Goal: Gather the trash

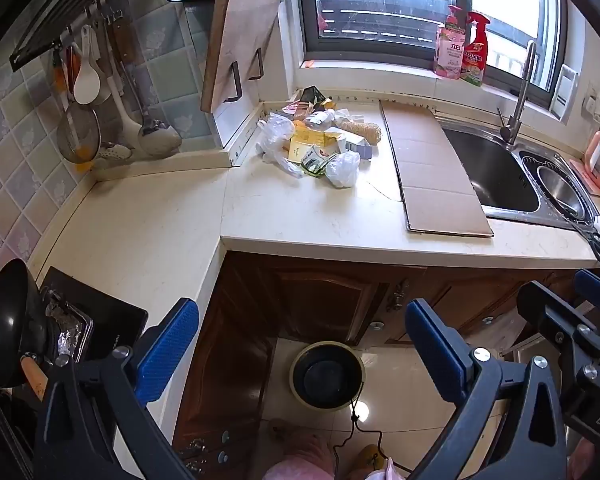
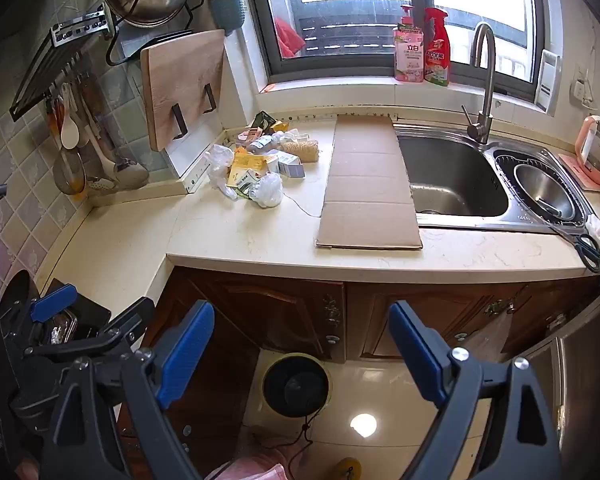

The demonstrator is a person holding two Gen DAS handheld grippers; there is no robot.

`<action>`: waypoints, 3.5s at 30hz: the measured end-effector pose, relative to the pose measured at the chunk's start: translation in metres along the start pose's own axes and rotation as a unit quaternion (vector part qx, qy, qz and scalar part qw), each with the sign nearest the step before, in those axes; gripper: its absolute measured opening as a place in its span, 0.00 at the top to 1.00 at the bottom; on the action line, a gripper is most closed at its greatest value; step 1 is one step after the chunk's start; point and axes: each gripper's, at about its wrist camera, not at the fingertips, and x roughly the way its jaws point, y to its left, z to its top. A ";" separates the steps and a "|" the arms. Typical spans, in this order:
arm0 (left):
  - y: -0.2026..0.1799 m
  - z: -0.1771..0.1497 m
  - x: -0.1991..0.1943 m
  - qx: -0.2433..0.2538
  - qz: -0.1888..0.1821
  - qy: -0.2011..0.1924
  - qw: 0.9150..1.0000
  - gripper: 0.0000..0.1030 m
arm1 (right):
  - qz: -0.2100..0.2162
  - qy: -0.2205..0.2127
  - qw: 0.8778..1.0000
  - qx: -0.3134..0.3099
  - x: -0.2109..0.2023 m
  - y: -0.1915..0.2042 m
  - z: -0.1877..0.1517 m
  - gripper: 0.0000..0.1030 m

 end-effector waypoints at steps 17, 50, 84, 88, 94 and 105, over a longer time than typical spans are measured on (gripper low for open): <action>0.003 -0.001 -0.003 -0.002 -0.001 -0.002 1.000 0.01 | 0.003 -0.001 1.000 0.001 -0.002 -0.003 -0.004 0.13; 0.002 -0.008 -0.006 -0.009 -0.005 0.000 1.000 0.01 | 0.003 -0.004 1.000 -0.002 -0.006 -0.003 -0.008 0.13; -0.007 -0.022 -0.016 -0.022 0.003 0.006 1.000 0.01 | 0.014 0.002 0.999 -0.033 -0.014 -0.017 -0.012 0.13; -0.009 -0.022 -0.016 -0.023 0.005 0.009 1.000 0.01 | 0.016 0.007 0.999 -0.034 -0.011 -0.019 -0.012 0.13; -0.008 -0.010 -0.009 -0.017 0.005 0.008 1.000 0.01 | 0.019 0.009 0.999 -0.035 -0.001 -0.016 0.000 0.13; 0.036 0.072 0.051 -0.028 -0.001 0.007 1.000 0.01 | 0.009 0.016 1.000 -0.014 0.052 -0.006 0.061 0.13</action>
